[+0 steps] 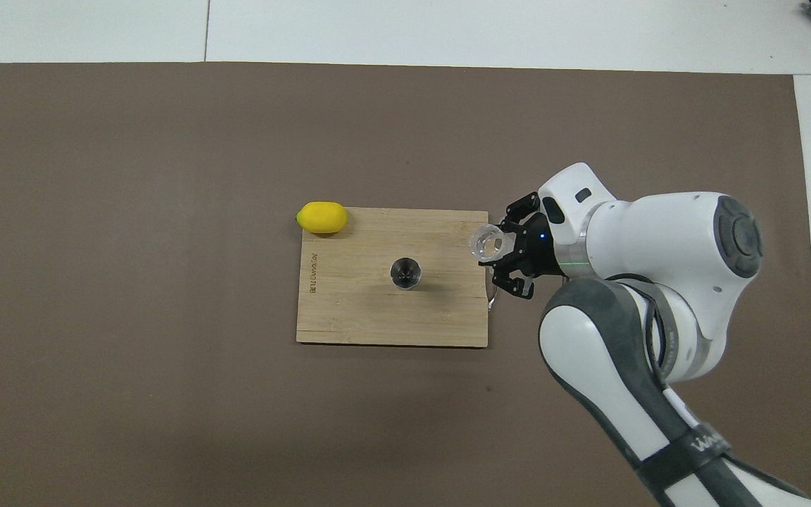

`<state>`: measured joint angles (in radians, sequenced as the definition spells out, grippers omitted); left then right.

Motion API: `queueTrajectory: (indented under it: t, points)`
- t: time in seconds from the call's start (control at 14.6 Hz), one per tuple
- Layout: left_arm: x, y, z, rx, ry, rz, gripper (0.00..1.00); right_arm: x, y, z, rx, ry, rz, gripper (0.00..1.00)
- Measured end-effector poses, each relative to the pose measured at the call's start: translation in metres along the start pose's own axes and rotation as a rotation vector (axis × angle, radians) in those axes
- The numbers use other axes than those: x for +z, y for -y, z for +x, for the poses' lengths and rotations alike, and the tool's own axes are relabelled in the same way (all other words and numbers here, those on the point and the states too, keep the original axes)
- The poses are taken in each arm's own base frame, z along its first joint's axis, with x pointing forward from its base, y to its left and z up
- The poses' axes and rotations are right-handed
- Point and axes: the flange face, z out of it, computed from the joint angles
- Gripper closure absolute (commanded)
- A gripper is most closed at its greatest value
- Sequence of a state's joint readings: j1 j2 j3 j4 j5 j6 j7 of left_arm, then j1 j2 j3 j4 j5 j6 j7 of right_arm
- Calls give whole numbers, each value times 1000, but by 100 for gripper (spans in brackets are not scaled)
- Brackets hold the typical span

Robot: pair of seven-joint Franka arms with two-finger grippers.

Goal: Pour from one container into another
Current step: 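Lift the glass cup with the right gripper over the metal cup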

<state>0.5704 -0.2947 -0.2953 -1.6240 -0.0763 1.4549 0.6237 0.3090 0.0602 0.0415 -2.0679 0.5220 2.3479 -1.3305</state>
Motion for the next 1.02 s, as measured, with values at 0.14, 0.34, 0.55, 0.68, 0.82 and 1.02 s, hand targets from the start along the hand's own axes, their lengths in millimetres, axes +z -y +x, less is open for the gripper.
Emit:
queueTrajectory:
  t: [0.14,0.34,0.55,0.68,0.82,1.02]
  points:
    - [-1,9,3,-40,-49,38,0,3,7,10,-17,25,1,100]
    - [6,-6,25,-132,-91,57,0,1,15,32,-34,105,-24,100]
    - [32,-23,49,-187,-123,58,0,-8,21,58,-23,165,-37,100]
    - [61,-20,56,-198,-117,47,0,-7,26,73,-33,190,-40,100]
    - [80,-12,59,-235,-103,20,0,-1,32,82,-39,239,-46,100]
    - [93,-6,63,-311,-93,-25,0,6,45,101,-45,304,-55,100]
